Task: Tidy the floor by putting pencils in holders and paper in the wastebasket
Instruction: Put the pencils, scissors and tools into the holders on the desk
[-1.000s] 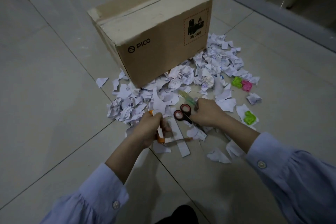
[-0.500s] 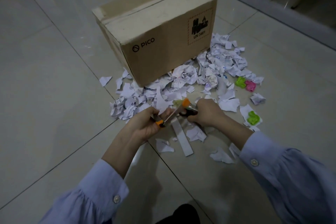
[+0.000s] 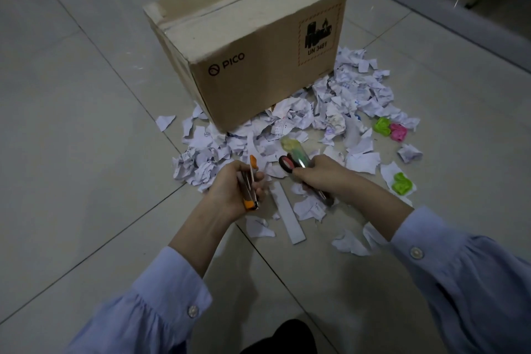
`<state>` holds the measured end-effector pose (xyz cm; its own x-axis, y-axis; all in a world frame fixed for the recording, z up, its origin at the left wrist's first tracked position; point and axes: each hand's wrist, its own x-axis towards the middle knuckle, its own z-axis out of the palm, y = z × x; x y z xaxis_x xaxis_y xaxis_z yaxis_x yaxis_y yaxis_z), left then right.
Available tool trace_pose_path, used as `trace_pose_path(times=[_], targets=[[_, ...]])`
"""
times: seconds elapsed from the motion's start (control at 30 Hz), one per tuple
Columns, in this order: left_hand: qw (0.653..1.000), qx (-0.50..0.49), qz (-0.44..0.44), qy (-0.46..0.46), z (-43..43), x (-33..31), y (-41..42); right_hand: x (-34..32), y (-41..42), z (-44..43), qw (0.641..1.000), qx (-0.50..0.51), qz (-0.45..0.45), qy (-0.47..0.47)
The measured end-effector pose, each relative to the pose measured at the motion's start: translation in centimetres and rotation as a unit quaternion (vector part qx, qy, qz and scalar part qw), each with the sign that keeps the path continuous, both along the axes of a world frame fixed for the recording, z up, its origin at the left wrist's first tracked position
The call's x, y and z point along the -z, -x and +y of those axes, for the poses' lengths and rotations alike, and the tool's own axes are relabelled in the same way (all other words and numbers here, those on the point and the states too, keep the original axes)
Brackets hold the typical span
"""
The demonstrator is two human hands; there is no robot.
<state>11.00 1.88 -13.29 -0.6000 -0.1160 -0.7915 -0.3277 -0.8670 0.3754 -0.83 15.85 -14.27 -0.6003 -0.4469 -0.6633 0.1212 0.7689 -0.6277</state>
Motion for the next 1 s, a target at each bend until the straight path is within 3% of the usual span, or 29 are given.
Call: trace_pose_path(times=[0.13,0.33,0.47,0.7,1.0], targets=[[1.000,0.020,-0.012,0.016,0.3,0.2,-0.3,0.6,-1.4,-0.3,0.999,0.015,-0.025,-0.013],[0.993,0.025,-0.072,0.090,0.6,0.9,-0.3,1.7,-3.4,0.2,0.986,-0.065,0.133,-0.081],[0.990,0.011,-0.086,0.114,0.5,1.1,-0.3,1.3,-4.3,-0.1,0.975,-0.088,0.171,-0.108],[0.992,-0.005,-0.071,0.104,0.9,0.6,-0.5,0.3,-3.9,-0.4,0.988,-0.018,0.126,-0.086],[0.994,0.046,-0.013,0.096,1.8,-1.5,0.5,-3.4,-1.8,1.0,0.994,0.086,-0.024,0.068]])
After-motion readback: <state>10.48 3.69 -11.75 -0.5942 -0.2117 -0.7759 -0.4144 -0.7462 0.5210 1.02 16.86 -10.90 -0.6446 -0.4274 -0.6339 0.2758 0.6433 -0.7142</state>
